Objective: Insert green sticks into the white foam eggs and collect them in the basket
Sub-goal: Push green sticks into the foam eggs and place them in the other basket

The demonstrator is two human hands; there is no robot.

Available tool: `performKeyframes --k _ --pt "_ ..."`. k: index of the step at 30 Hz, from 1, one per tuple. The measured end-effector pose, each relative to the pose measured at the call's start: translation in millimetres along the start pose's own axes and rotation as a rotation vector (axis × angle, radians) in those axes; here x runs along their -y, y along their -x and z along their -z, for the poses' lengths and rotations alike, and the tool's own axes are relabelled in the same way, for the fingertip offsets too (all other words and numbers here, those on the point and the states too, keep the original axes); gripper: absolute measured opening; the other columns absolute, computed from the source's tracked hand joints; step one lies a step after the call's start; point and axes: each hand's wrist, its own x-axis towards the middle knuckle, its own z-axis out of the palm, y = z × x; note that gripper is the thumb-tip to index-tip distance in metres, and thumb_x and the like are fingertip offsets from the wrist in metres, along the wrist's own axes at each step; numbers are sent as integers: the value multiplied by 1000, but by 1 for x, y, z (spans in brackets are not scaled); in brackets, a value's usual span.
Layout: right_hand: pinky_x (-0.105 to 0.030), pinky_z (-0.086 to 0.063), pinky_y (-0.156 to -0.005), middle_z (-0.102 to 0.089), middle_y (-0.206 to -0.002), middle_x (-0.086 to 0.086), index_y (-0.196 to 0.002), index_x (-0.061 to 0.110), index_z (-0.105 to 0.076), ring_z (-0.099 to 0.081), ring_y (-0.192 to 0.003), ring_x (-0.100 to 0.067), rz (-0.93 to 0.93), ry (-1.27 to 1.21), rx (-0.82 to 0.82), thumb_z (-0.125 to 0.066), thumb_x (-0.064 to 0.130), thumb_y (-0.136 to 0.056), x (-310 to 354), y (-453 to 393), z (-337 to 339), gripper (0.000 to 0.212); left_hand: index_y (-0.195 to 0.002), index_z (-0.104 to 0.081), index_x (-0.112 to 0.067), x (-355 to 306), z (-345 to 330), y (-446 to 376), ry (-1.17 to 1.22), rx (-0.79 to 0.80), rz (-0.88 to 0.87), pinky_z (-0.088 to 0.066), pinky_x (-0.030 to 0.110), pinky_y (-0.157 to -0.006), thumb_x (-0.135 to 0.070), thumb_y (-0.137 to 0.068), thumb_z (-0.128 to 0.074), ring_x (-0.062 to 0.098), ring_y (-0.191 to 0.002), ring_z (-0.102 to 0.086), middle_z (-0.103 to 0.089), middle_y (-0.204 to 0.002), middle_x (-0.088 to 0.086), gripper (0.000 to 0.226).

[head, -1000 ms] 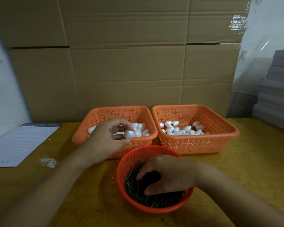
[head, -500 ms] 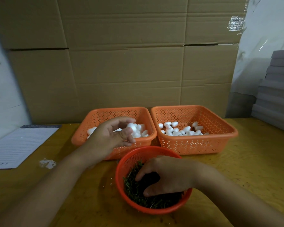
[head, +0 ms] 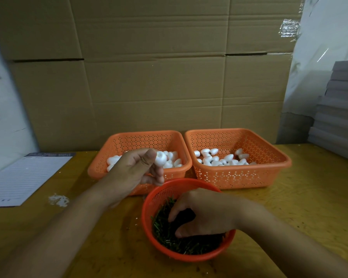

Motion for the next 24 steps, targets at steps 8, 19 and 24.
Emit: performKeyframes --k 8,19,24 --pt "-1 -40 -74 -70 -112 13 -107 26 -74 -56 -95 3 -16 22 -189 -63 16 -93 -4 -1 -4 21 -112 -72 -27 2 1 0 45 27 31 -59 30 -80 -27 -78 -77 27 -97 -73 -71 -116 3 35" --pt "-22 -50 -80 -71 -95 7 -99 16 -70 -64 -86 -3 -53 -97 -371 -56 10 -95 0 -4 -2 15 -112 -72 -29 6 4 -2 20 14 6 -60 33 -81 -25 -72 -87 30 -101 -72 -69 -125 0 43" --pt "-15 -52 -82 -72 -101 10 -105 22 -73 -65 -92 0 -62 -120 -380 -56 4 -93 1 -3 0 27 -103 -70 -27 6 4 -2 51 23 -5 -59 31 -80 -23 -68 -88 28 -103 -72 -72 -117 2 39"
